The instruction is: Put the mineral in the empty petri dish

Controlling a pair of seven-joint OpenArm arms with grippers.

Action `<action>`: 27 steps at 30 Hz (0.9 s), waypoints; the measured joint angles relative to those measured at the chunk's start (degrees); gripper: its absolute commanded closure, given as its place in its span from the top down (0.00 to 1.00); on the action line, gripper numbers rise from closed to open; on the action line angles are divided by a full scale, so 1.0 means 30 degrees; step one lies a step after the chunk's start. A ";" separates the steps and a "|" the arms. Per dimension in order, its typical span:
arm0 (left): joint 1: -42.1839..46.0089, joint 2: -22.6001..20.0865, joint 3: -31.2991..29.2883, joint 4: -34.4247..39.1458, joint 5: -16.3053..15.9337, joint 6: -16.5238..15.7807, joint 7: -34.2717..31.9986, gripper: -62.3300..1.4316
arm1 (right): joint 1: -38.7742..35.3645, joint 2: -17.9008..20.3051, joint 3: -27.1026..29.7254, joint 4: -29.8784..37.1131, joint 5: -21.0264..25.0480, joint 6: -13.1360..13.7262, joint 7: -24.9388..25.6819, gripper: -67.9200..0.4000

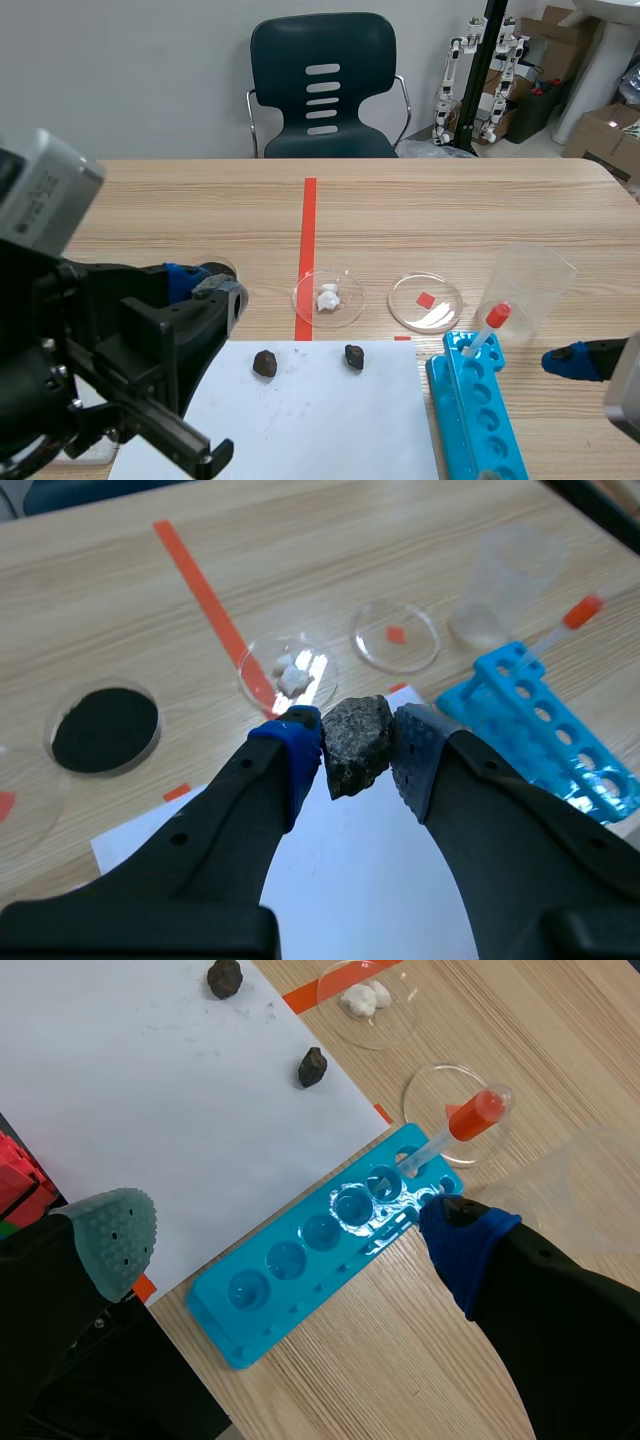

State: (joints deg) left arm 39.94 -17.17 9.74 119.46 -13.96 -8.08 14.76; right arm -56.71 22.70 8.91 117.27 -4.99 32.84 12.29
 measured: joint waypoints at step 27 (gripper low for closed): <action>-1.3070 0.0007 0.0007 -1.3129 -0.4131 0.7490 0.4743 0.25 | 0.0000 0.0000 0.0000 0.0000 0.0000 0.0000 0.0000 0.81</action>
State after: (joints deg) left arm 0.73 -17.15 9.76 80.07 -26.35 14.39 28.99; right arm -56.71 22.70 8.91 117.27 -4.99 32.84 12.29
